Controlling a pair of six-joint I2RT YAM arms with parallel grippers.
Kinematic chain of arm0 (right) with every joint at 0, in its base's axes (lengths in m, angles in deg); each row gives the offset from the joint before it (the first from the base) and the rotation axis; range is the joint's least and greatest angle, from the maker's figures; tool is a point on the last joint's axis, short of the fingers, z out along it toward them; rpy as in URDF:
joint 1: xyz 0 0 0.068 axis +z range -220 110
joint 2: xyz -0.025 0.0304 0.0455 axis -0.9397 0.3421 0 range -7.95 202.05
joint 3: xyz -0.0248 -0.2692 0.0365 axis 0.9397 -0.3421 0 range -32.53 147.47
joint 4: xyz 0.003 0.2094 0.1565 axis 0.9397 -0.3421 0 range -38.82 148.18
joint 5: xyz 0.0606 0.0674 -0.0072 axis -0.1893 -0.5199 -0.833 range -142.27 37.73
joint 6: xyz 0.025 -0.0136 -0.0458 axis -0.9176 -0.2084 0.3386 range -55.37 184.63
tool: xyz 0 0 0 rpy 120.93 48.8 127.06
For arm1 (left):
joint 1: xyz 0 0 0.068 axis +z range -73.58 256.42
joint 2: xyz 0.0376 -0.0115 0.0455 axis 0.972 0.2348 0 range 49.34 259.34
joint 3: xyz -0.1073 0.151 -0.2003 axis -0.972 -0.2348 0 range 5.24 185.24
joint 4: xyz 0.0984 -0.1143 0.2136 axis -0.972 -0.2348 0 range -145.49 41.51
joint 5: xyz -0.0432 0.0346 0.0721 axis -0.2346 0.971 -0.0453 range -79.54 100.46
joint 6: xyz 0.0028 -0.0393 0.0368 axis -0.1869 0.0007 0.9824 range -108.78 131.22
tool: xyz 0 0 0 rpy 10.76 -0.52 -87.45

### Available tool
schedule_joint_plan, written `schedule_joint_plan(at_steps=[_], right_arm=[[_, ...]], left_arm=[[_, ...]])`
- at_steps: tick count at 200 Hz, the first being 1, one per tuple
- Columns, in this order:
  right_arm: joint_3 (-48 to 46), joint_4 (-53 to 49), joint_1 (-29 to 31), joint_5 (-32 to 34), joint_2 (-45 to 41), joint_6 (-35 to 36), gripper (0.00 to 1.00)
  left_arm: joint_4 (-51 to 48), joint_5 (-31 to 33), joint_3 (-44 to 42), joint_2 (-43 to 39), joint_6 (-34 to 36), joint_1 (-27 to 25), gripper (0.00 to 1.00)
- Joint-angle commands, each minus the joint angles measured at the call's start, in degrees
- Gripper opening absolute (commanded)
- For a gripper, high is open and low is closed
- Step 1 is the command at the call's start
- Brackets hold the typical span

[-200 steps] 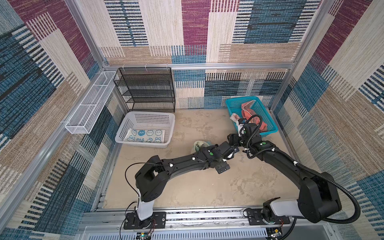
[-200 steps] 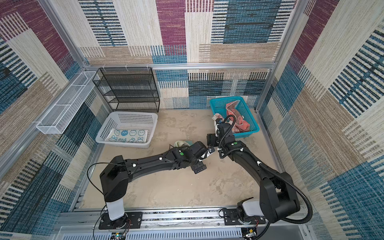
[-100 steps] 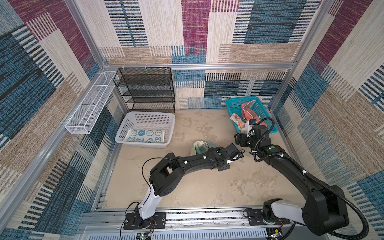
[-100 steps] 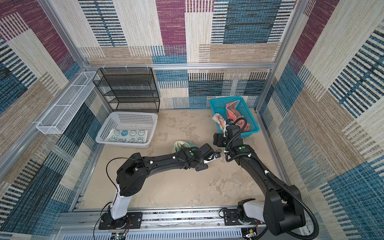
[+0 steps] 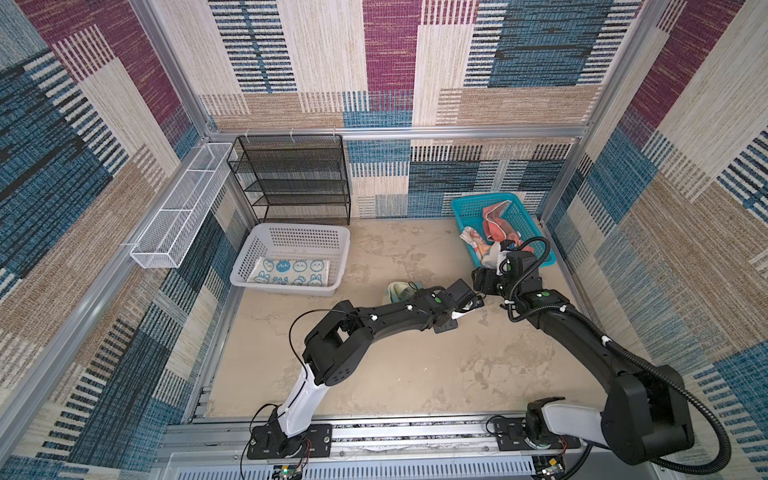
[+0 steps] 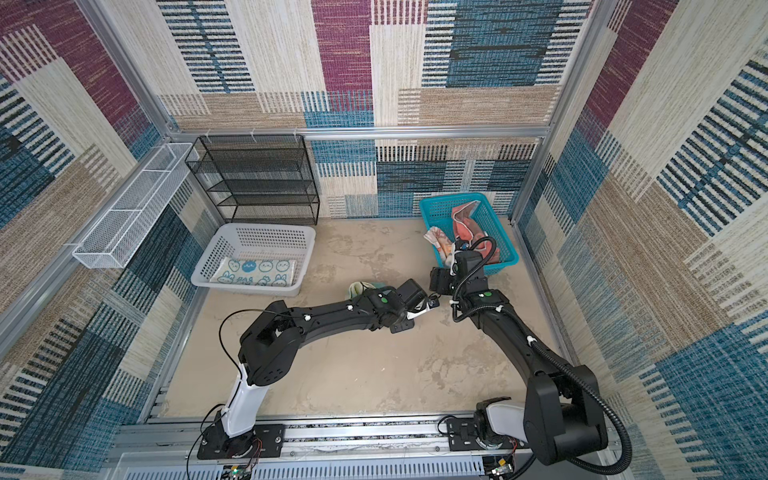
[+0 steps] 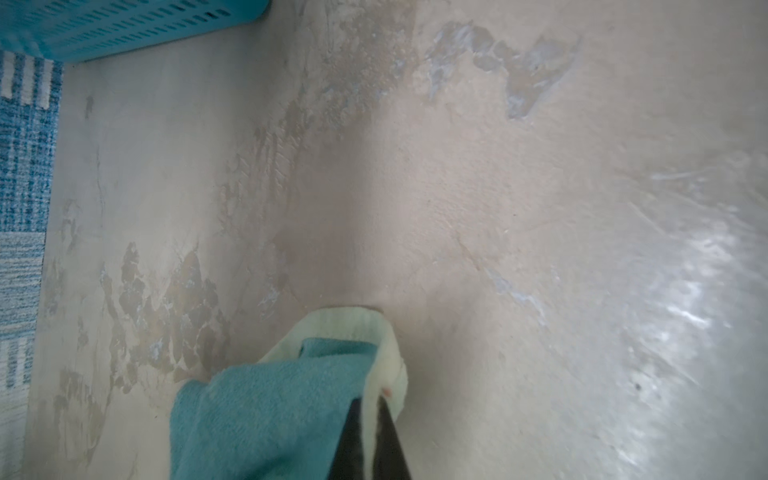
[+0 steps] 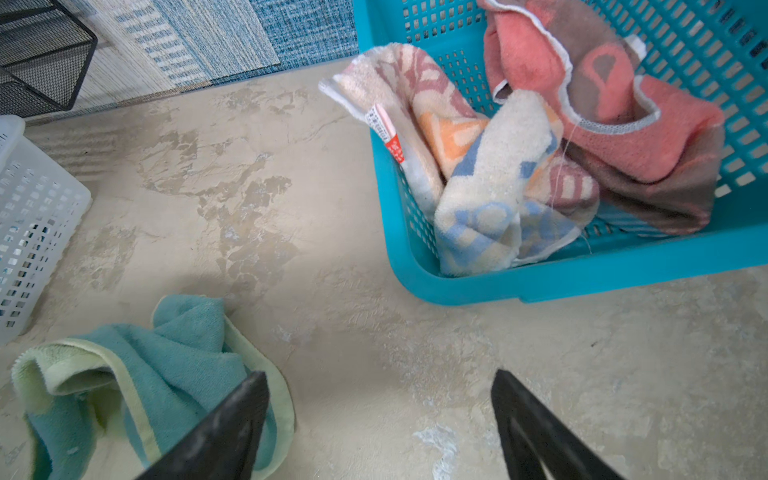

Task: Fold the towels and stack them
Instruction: 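Lift the towel corner with the left gripper while the right gripper approaches the towel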

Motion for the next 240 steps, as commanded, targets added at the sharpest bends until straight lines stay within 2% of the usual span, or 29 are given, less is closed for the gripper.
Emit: schedule_joint_plan(at_steps=[1, 30, 67, 94, 128, 167, 240], right_arm=[[0.0, 2.0, 0.0, -1.2, 0.3, 0.1, 0.86], [-0.5, 3.3, 0.0, -5.2, -0.3, 1.9, 0.86], [-4.0, 9.4, 0.2, -14.8, -3.6, 3.9, 0.86], [-5.1, 11.9, 1.5, -18.2, -4.0, 6.5, 0.85], [-6.5, 15.4, 6.3, -17.7, -3.3, 9.9, 0.85], [-5.8, 18.2, 12.1, -19.5, 1.8, 14.3, 0.84], [-6.0, 27.5, 14.4, -27.0, 12.2, 15.3, 0.84]], left_arm=[[0.0, -1.8, -0.3, -0.4, -1.5, 0.2, 0.0], [2.0, -1.6, -3.6, -5.1, -4.9, 1.4, 0.0], [3.6, -2.5, -9.7, -14.7, -9.9, 3.7, 0.0], [1.0, 1.7, -11.9, -20.2, -12.5, 4.6, 0.0], [-1.7, 7.6, -15.1, -26.3, -16.6, 6.5, 0.0], [-4.9, 11.9, -19.8, -31.9, -19.7, 8.7, 0.0], [-4.9, 15.5, -29.4, -42.5, -22.3, 12.9, 0.0]])
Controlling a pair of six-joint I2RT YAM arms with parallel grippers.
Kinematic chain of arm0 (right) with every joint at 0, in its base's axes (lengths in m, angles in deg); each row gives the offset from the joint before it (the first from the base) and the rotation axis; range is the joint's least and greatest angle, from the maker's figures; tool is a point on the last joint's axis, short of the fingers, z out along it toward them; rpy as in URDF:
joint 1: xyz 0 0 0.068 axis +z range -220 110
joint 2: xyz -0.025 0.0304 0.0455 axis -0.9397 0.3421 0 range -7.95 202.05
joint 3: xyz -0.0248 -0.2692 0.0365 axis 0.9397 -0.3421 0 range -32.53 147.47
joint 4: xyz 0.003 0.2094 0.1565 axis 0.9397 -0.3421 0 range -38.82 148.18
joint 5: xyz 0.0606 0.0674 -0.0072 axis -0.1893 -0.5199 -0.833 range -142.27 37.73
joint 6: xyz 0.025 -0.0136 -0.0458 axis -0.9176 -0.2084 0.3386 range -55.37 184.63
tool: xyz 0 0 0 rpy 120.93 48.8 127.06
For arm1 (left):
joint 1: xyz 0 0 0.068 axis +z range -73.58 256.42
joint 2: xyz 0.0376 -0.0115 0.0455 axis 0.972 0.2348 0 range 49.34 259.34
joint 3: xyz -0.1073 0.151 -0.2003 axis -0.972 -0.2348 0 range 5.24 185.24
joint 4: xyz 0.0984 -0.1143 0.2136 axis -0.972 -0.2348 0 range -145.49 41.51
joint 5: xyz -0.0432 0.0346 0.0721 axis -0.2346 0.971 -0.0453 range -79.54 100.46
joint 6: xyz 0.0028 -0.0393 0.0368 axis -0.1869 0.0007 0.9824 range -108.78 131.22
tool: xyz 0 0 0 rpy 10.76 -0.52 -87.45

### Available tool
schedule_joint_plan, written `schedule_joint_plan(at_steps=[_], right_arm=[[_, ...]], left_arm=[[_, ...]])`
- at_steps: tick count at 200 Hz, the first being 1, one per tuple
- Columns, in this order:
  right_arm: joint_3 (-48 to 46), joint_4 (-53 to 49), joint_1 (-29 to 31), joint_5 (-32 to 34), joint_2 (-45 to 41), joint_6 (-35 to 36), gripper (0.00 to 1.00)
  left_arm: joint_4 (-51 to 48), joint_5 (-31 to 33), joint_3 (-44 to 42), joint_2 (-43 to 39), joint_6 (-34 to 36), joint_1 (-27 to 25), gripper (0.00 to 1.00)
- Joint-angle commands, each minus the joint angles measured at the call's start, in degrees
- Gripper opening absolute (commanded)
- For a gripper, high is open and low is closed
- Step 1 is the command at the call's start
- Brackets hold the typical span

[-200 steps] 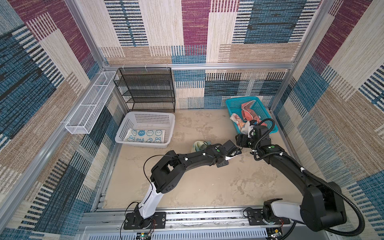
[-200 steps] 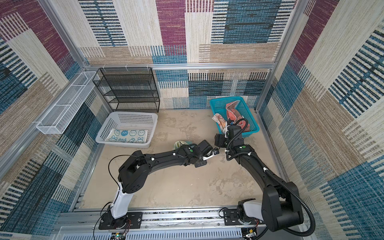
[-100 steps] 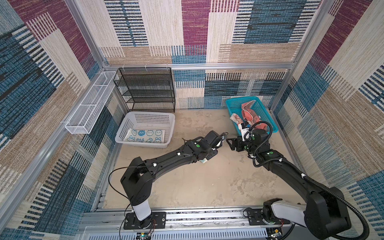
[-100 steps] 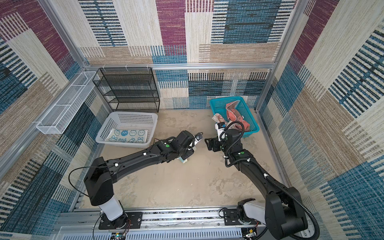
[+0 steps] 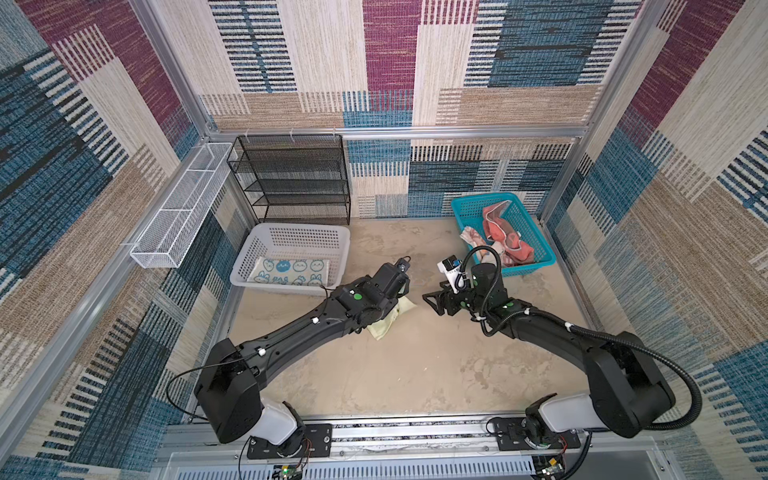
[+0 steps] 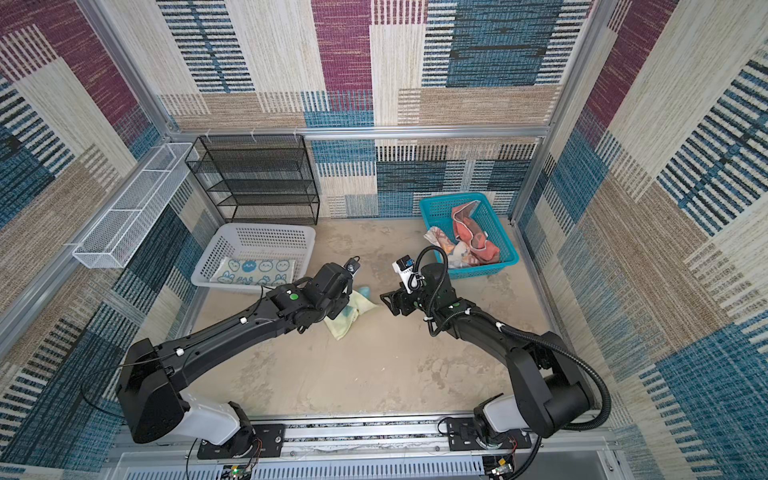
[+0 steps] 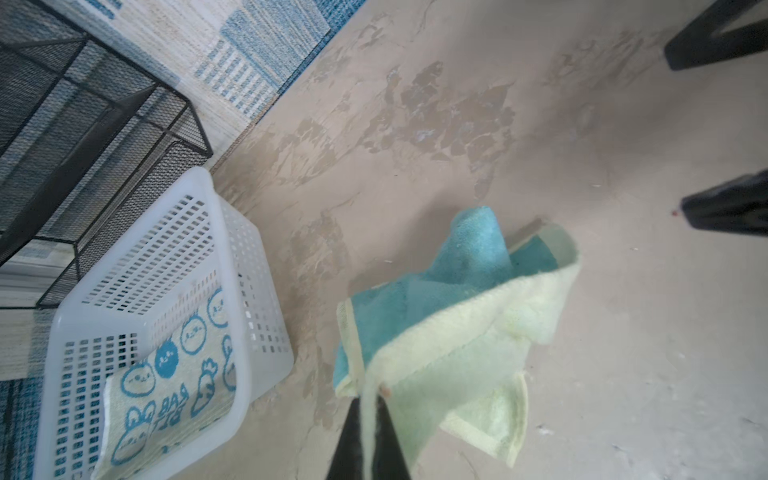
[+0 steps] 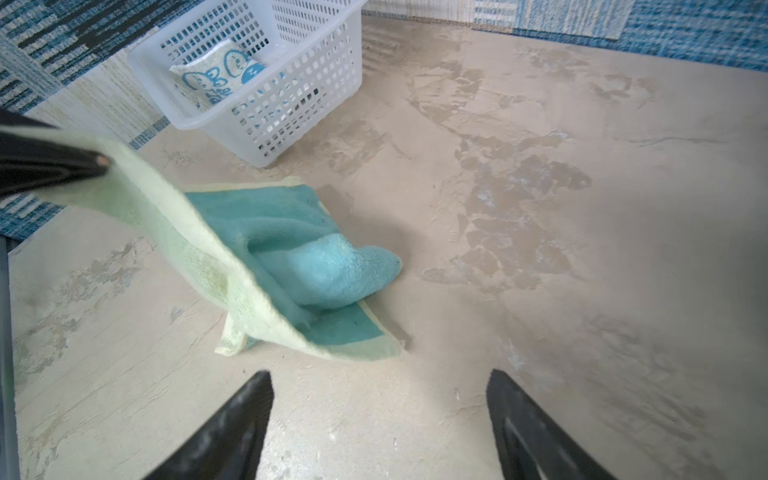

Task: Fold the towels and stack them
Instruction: 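Lift the towel corner with the left gripper while the right gripper approaches the towel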

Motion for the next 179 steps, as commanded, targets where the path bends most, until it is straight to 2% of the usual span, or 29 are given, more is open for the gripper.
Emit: schedule_joint_plan(at_steps=[1, 27, 60, 108, 125, 179], right_arm=[[0.0, 6.2, 0.2, -4.0, 2.8, 1.9, 0.84], [0.3, 6.6, 0.7, -5.1, 5.3, 4.8, 0.84], [-1.3, 9.9, 2.7, -8.5, 8.0, 4.6, 0.82], [1.4, 10.5, 5.3, -10.0, 17.1, 3.8, 0.69], [1.8, 12.6, 5.9, -10.5, 18.8, 2.9, 0.68], [4.1, 15.1, 6.9, -13.0, 22.9, 1.5, 0.53]], left_arm=[[-0.1, 2.3, -2.6, -3.2, -2.3, 1.0, 0.0], [0.4, 1.4, -4.8, -6.2, -3.2, 3.1, 0.0], [-2.2, 0.4, -4.1, -6.8, -5.0, 5.7, 0.0], [-2.7, 1.3, -5.3, -7.1, -5.3, 7.1, 0.0], [-2.5, 1.0, -5.9, -7.5, -5.3, 7.3, 0.0], [-2.3, 0.6, -6.2, -8.0, -5.3, 8.1, 0.0]])
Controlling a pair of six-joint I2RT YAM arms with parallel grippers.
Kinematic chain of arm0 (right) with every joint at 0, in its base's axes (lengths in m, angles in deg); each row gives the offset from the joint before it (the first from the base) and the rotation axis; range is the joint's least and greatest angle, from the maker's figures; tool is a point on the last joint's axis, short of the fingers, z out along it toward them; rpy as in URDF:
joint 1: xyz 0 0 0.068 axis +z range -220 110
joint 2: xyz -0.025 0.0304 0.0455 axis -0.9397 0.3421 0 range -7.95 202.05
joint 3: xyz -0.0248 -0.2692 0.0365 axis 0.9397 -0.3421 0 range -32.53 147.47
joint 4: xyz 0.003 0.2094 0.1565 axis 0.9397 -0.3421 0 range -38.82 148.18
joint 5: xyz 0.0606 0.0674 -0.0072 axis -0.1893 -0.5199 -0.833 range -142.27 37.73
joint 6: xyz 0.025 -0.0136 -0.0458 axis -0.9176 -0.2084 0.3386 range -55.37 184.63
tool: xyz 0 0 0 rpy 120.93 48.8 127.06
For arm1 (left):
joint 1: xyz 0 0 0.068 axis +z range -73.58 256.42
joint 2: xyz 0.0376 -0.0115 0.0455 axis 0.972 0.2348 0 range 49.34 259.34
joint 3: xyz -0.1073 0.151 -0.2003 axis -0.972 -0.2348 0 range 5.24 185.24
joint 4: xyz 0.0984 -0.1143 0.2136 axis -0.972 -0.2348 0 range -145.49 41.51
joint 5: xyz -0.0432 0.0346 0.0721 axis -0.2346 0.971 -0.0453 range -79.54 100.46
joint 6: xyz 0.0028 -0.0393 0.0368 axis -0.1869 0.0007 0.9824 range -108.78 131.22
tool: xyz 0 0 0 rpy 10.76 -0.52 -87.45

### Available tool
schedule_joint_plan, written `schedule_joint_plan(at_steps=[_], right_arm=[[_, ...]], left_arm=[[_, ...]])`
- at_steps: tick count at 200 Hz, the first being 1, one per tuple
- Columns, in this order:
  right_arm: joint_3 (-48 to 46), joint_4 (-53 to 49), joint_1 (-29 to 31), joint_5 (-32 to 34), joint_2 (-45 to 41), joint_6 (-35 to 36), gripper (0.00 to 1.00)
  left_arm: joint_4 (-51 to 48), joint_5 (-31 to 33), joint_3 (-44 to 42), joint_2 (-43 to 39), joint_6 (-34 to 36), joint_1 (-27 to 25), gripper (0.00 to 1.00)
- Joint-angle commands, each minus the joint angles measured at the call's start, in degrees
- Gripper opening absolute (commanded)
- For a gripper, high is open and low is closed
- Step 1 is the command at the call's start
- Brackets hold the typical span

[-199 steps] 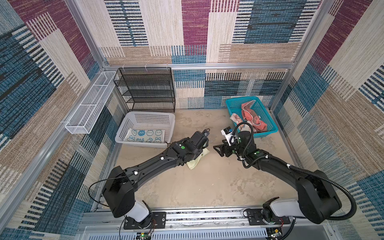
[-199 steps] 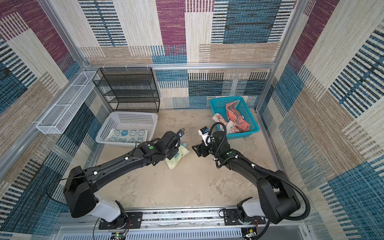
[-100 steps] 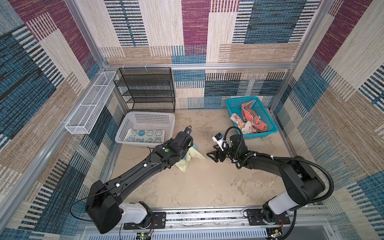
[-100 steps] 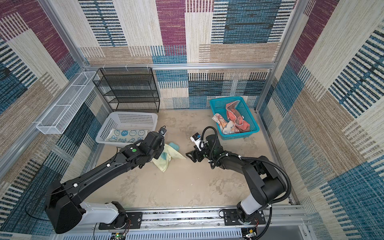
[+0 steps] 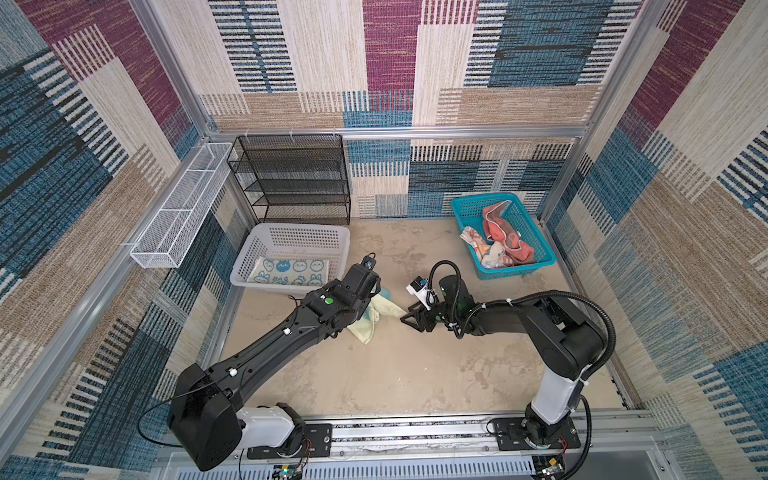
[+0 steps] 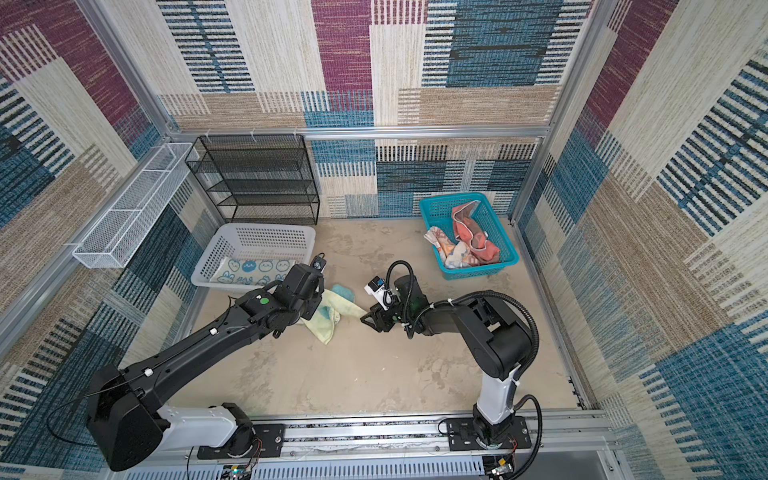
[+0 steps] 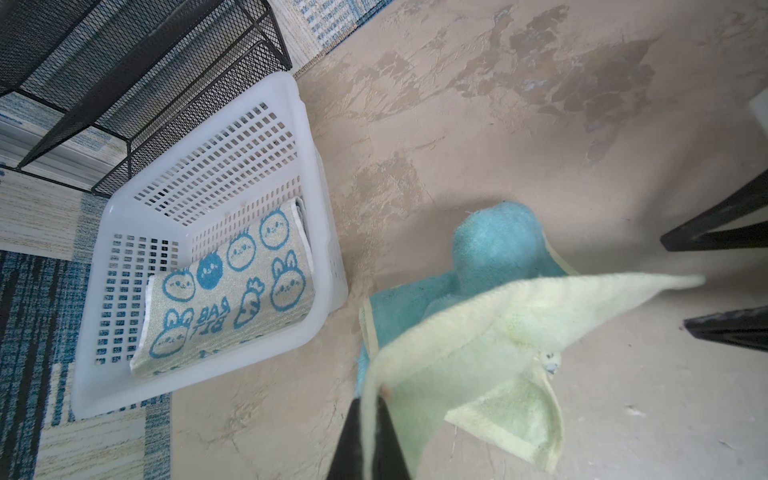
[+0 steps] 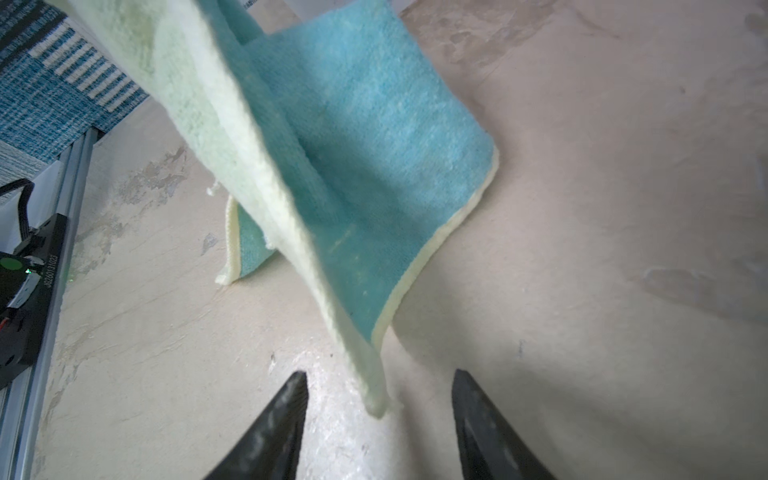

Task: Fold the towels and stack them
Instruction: 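Lift the towel corner with the left gripper while the right gripper approaches the towel, then raise the towel by two corners with both grippers, holding it hanging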

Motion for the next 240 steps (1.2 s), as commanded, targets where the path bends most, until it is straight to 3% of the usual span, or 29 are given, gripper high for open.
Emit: schedule_joint_plan(at_steps=[1, 20, 46, 59, 78, 95, 160, 191, 215, 240], right_arm=[[0.8, 3.8, 0.4, -2.1, 1.0, -1.2, 0.52], [1.6, 4.6, 0.5, -3.4, 1.9, -1.7, 0.42], [2.7, 5.4, 0.5, -5.7, 2.7, -2.1, 0.11], [2.9, 5.6, 0.5, -7.2, 2.5, -2.1, 0.0], [2.8, 5.6, 0.5, -8.0, 1.7, -2.1, 0.0], [3.2, 3.7, 0.4, -3.9, -0.3, -2.7, 0.0], [11.4, -10.8, -3.9, 22.6, -15.3, -2.8, 0.0], [17.5, -16.0, -9.2, 25.7, -22.2, -2.0, 0.0], [22.4, -20.3, -9.4, 29.6, -24.4, 1.6, 0.0], [25.5, -23.7, -9.3, 29.0, -27.1, 3.1, 0.0]], left_arm=[[0.0, -0.1, 0.0, -0.3, -1.0, 0.4, 0.0], [0.1, -0.4, -0.2, -0.3, -1.0, 0.7, 0.0], [0.4, -0.9, -0.5, -0.2, -1.2, 1.1, 0.0], [0.5, -1.1, -0.5, 0.0, -1.4, 1.3, 0.0], [0.5, -1.6, -0.2, 0.3, -1.7, 1.6, 0.0], [0.2, -2.2, 0.4, 0.5, -2.4, 1.9, 0.0], [-1.0, -6.6, 13.1, 3.1, -2.6, 3.3, 0.0], [-2.2, -7.3, 23.9, 6.2, -1.3, 3.5, 0.0], [-2.6, -10.3, 30.2, 6.7, 0.1, 3.6, 0.0], [-2.8, -13.9, 33.4, 5.3, 0.7, 3.5, 0.0]])
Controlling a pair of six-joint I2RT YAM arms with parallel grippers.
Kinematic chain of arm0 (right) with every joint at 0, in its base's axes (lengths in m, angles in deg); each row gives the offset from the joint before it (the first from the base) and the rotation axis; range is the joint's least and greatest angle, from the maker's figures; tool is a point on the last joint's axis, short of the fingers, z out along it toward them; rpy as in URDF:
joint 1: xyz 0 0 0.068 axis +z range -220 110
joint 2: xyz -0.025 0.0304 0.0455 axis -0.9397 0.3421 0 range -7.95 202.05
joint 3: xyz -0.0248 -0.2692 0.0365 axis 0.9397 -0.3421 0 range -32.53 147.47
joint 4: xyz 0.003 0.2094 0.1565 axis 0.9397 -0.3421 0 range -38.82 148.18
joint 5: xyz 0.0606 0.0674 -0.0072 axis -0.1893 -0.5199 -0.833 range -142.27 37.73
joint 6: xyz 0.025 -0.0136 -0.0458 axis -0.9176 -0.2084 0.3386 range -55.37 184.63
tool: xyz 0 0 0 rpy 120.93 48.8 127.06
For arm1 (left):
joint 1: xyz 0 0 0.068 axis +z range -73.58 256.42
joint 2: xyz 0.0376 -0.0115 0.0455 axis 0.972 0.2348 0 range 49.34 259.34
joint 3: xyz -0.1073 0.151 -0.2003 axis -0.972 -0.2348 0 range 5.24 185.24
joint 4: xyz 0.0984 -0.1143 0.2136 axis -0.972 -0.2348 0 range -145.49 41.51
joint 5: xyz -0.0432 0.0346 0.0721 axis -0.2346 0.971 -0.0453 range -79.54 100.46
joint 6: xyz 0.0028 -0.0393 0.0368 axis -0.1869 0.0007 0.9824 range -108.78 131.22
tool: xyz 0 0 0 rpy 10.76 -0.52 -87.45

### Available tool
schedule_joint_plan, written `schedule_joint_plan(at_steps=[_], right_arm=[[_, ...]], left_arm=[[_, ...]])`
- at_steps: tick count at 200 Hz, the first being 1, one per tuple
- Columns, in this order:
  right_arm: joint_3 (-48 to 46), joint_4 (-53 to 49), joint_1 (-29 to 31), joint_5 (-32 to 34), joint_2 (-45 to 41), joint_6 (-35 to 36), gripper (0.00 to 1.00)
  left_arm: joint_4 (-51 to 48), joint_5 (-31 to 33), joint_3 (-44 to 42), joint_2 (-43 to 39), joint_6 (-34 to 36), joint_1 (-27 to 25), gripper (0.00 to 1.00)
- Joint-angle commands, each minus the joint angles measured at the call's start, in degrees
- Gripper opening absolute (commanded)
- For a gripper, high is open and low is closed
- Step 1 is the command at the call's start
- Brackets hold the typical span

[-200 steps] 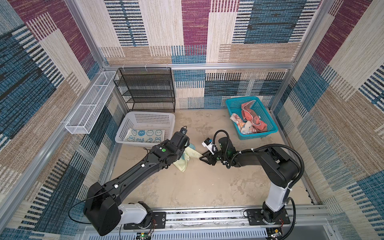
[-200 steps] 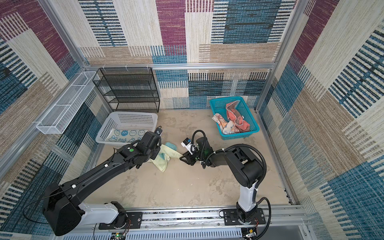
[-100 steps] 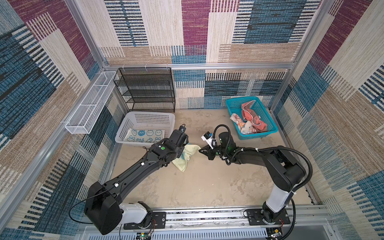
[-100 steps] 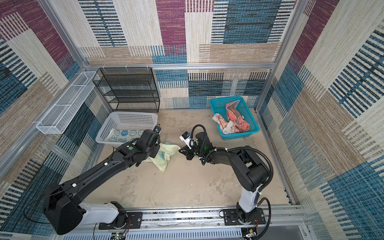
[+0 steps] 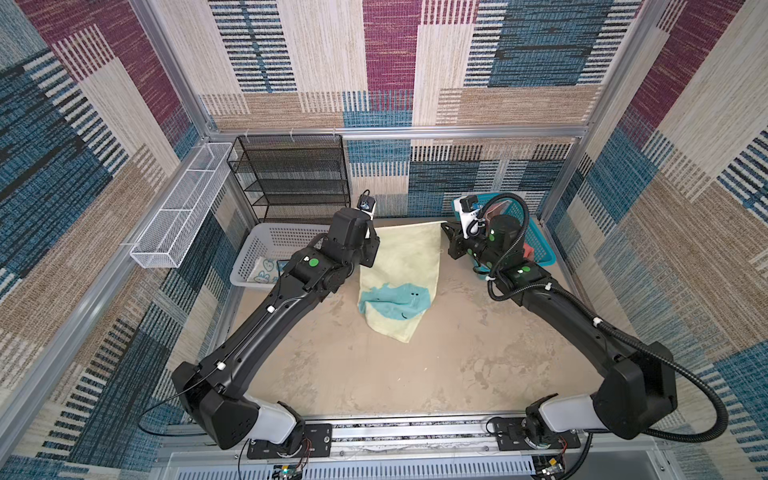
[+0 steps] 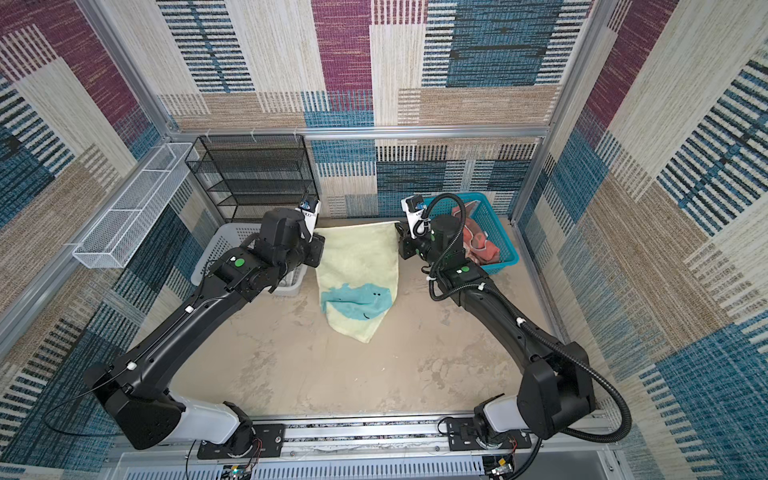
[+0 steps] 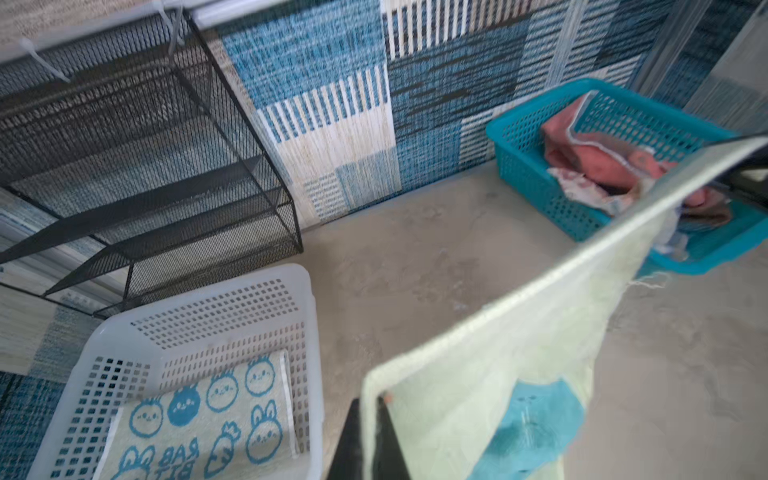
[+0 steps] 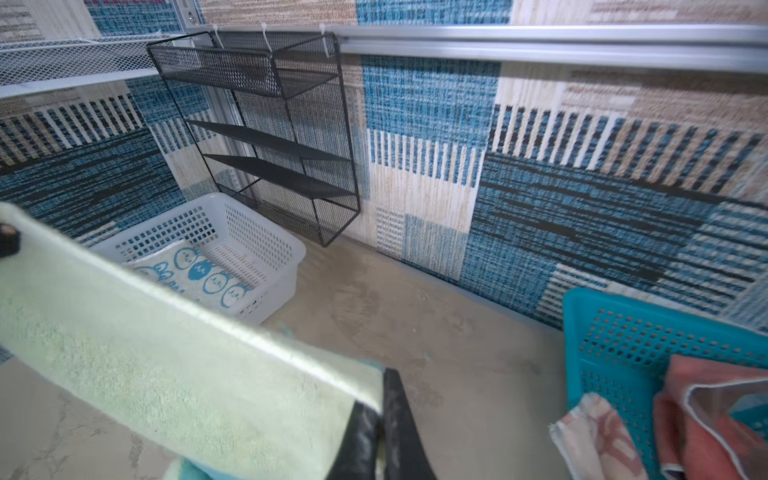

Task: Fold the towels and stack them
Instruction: 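Raise the towel by two corners with both grippers, holding it hanging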

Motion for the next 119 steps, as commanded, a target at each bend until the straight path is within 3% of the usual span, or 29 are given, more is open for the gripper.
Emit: schedule_joint_plan(at_steps=[1, 70, 119], right_arm=[[2.6, -5.7, -0.2, 4.0, -2.4, 2.6, 0.0], [7.7, -17.4, -0.1, -4.1, -13.4, 3.5, 0.0], [7.2, -18.6, -0.2, -8.8, -22.3, 1.1, 0.0]], left_arm=[[-1.7, -2.9, 2.5, -1.3, 1.7, 0.2, 0.0], [-6.2, -12.2, 1.8, -12.2, -0.9, -0.1, 0.0], [-6.5, -19.7, 0.8, -19.3, -4.8, -0.5, 0.0]])
